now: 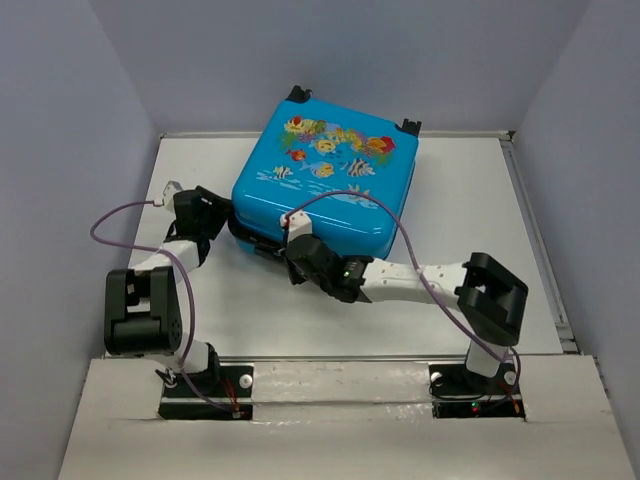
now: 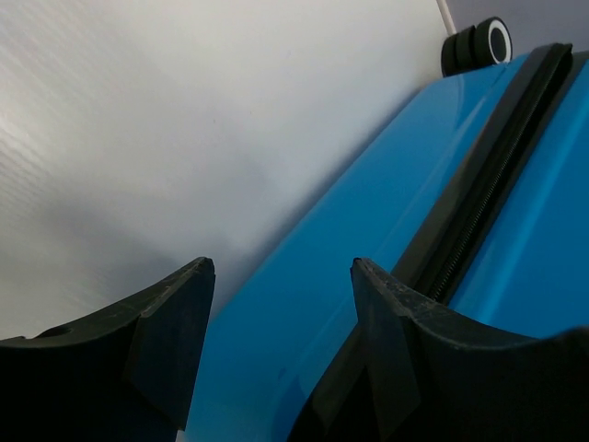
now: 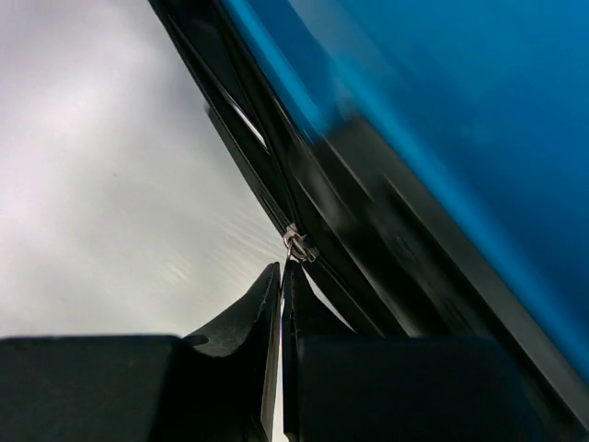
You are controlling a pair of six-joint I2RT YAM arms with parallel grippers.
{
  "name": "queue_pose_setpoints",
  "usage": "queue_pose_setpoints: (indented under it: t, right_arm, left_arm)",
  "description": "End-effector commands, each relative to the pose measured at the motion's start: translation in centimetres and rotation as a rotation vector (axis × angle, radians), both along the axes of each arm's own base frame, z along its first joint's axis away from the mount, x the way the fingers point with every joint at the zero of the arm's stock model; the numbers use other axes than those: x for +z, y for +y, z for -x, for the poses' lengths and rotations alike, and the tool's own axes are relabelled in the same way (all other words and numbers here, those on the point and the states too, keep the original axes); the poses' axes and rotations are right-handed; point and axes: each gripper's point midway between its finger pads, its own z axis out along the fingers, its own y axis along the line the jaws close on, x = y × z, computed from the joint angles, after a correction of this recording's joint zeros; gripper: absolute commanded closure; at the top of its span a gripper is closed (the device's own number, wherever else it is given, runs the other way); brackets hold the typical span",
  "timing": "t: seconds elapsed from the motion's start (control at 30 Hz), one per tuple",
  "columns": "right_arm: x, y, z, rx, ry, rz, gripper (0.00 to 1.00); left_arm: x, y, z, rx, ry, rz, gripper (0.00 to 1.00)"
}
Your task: Pack the luggage
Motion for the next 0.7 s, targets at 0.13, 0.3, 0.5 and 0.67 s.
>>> queue_pose_setpoints:
  t: [0.13,0.3,0.5,0.67]
  right_arm:
    - [8.3,13.0,9.3,0.53,-0.05,-0.263,0.93]
    - [11.7,14.5,11.6,0.677,-0.037,-0.347,0.93]
    - [12.9,12.1,11.8,0.624,-0.007,-0.351,0.56]
    - [13.9,5.5,9.9,0.45,-0.075,-0.221,0.18]
  left_arm:
    - [1.3,-7.4,5.6,-0.34,-0.024,0.057,0.28]
    - [1.2,-7.4,6.9,-0.354,-0.038,0.048,0.27]
    - [2.3,-6.4,6.9,-0.317,-0.051,0.01,0.26]
    - [5.4,-5.0,5.8,-0.277,-0.111,-0.03,0.25]
